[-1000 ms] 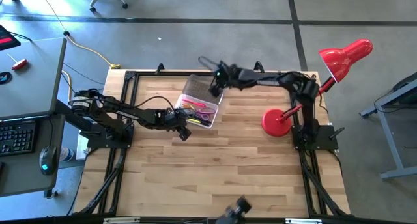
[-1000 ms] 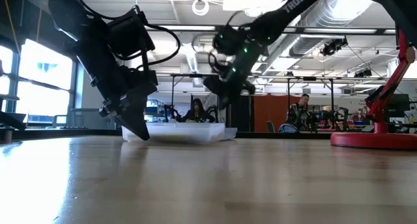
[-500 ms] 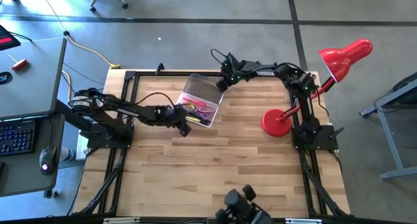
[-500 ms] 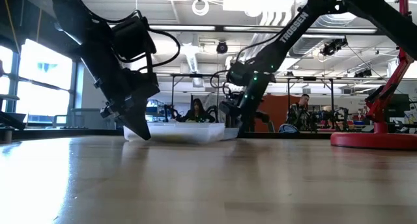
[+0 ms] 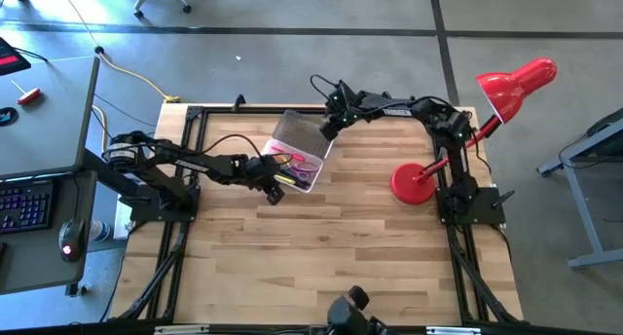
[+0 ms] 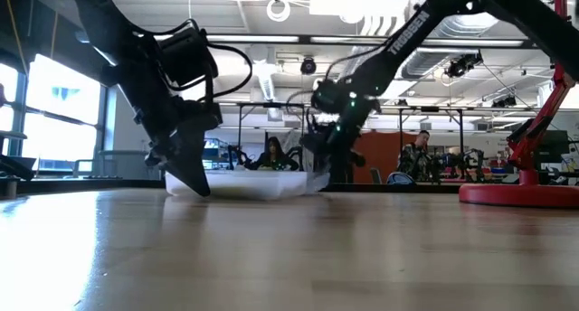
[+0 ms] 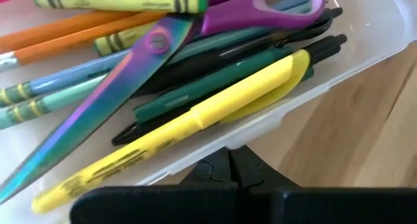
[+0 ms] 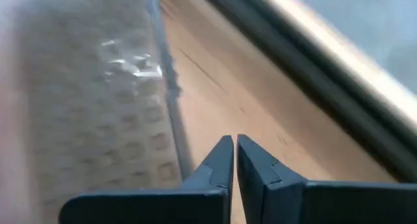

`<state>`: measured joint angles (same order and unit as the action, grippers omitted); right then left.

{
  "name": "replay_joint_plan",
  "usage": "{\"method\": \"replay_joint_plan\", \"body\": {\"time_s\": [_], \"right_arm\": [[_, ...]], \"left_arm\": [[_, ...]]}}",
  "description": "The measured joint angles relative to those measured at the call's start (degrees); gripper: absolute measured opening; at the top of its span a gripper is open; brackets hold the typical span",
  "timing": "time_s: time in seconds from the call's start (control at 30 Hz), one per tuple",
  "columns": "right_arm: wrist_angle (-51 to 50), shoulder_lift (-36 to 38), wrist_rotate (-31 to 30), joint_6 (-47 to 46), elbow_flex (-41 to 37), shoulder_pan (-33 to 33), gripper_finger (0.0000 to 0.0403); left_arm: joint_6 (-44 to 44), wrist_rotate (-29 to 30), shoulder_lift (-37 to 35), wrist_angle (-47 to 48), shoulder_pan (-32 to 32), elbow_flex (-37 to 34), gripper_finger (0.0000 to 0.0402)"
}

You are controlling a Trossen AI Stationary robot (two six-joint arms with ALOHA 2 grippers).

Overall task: Pick & place school supplies into a supply box
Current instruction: Close the pencil box

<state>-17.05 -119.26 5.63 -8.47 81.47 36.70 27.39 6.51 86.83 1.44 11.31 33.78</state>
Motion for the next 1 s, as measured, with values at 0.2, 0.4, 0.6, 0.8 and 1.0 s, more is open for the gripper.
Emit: {"method": "replay_joint_plan", "body": {"time_s": [0.2, 0.4, 0.6, 0.8, 1.0], "right_arm": [[0.9, 5.1, -0.4, 0.6, 0.3, -3.4, 0.0000], [0.6, 5.8, -7.4, 1.2, 0.3, -8.7, 0.0000], [-0.3, 6.8, -15.3, -0.1, 0.3, -13.7, 0.0000], [0.3, 7.4, -18.9, -2.2, 0.4, -18.7, 0.0000], [1.4, 7.3, -14.3, -5.6, 0.4, -26.2, 0.0000]], "left_arm": [[-0.2, 0.9, 0.0, 0.6, 0.0, 0.1, 0.0009], [-0.2, 0.7, 0.0, 1.0, 0.0, 0.0, 0.0009], [-0.3, 1.0, 0.0, 1.2, 0.0, 0.0, 0.0009], [-0.3, 1.7, 0.0, 1.4, 0.0, 0.1, 0.0009], [-0.4, 7.1, 0.0, -0.2, 0.3, 0.5, 0.0009]]}}
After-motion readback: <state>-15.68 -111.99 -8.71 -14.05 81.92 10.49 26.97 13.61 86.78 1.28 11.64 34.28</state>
